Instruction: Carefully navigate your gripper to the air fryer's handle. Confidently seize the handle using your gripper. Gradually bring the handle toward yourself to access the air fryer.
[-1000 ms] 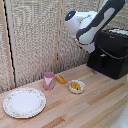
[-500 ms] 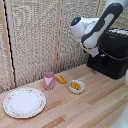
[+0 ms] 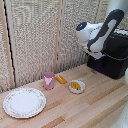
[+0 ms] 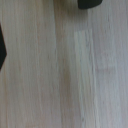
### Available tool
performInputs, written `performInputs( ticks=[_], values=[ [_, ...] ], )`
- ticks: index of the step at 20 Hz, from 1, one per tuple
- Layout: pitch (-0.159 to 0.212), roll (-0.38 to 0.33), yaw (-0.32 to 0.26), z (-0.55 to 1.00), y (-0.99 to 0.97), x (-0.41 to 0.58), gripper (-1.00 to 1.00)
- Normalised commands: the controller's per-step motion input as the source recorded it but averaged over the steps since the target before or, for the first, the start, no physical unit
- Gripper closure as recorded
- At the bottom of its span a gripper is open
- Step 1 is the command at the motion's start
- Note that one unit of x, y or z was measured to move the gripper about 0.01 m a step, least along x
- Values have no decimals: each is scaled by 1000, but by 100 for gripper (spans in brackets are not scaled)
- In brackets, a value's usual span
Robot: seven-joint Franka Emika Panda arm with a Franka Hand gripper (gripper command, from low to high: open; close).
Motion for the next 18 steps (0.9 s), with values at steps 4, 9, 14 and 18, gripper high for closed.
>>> performInputs(
  ticks=[4, 9, 14, 18],
  values=[
    [115, -123, 147, 0, -436, -255, -100],
    [97, -103, 140, -1, -482, -279, -100],
    [34, -81, 158, -9, -594, -131, -100],
    [0, -72, 145, 0, -598, -47, -100]
  ],
)
